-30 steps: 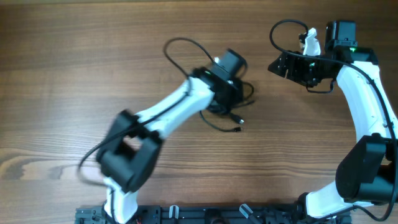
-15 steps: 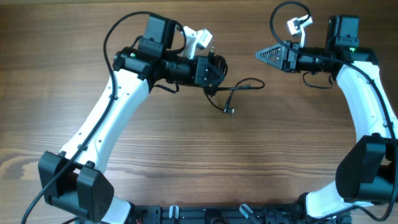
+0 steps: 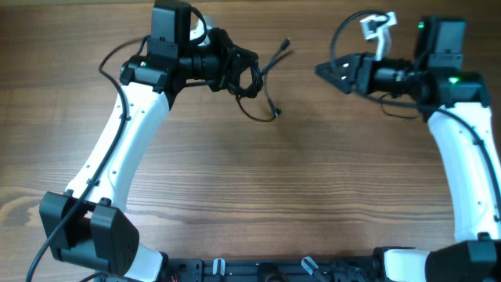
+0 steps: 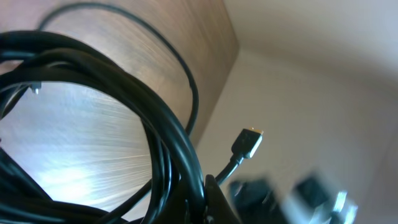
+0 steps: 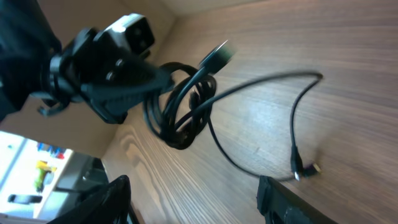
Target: Untangle cables
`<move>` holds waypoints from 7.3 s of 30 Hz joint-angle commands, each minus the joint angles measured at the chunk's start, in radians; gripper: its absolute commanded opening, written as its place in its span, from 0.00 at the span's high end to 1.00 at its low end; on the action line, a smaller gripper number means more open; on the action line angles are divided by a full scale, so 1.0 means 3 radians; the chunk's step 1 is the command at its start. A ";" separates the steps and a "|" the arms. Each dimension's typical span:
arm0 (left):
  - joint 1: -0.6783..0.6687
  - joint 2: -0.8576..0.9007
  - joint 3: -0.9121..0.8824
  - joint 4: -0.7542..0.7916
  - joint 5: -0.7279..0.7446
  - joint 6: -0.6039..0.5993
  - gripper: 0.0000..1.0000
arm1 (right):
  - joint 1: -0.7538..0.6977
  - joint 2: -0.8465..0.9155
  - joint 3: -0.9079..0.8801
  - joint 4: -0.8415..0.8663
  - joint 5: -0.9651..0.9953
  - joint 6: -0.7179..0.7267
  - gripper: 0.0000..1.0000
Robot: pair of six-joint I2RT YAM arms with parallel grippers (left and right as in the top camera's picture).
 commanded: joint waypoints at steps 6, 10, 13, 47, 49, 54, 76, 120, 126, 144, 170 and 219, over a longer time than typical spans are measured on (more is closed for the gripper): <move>0.0023 -0.0047 0.0027 -0.0019 -0.0539 -0.1799 0.96 | 0.0842 -0.0006 0.0065 0.0195 0.1202 0.0608 0.33; 0.0083 -0.0047 0.0027 -0.0237 -0.0741 -0.2131 0.96 | 0.1165 -0.0005 0.0064 0.0281 0.1996 0.1152 0.34; 0.0095 -0.0047 0.0027 -0.0366 -0.0776 -0.2204 0.96 | 0.1331 0.0052 0.0064 0.0401 0.2112 0.1241 0.37; 0.0095 -0.0047 0.0027 -0.0879 -0.1434 -0.2561 0.96 | 0.2154 0.0891 0.0042 0.0567 0.2814 0.1769 0.92; 0.0095 -0.0047 0.0027 -0.0942 -0.1495 -0.2550 0.96 | 0.2152 0.0879 0.0043 0.0585 0.2814 0.1765 0.96; 0.0100 -0.0047 0.0027 -0.1195 -0.1755 -0.2350 0.96 | 0.2050 0.0699 0.0043 0.0454 0.2804 0.1659 0.96; 0.0102 -0.0047 0.0027 -0.1616 -0.2618 0.0081 0.96 | 0.1142 -0.0806 0.0046 -0.0168 0.2756 0.1289 0.96; 0.0146 -0.0037 0.0027 -0.1499 -0.2193 -0.2654 0.96 | 0.1821 0.0366 0.0065 0.0383 0.1059 -0.0154 0.96; 0.0146 -0.0033 0.0027 -0.1549 -0.2445 -0.2654 0.96 | 0.1821 -0.0454 0.0065 0.0359 0.0674 -0.0062 0.96; 0.0145 -0.0031 0.0027 -0.1972 -0.2595 -0.0796 0.96 | 0.1821 0.0362 0.0064 -0.0013 0.1314 0.0066 0.84; 0.0113 -0.0031 0.0027 -0.1960 -0.2591 -0.0615 0.96 | 0.2143 0.1031 0.0061 0.0416 0.0910 -0.0421 0.57; 0.0114 -0.0031 0.0027 -0.1871 -0.2780 -0.0628 0.96 | 0.0969 -0.0487 0.0071 0.0076 -0.0360 0.0468 0.96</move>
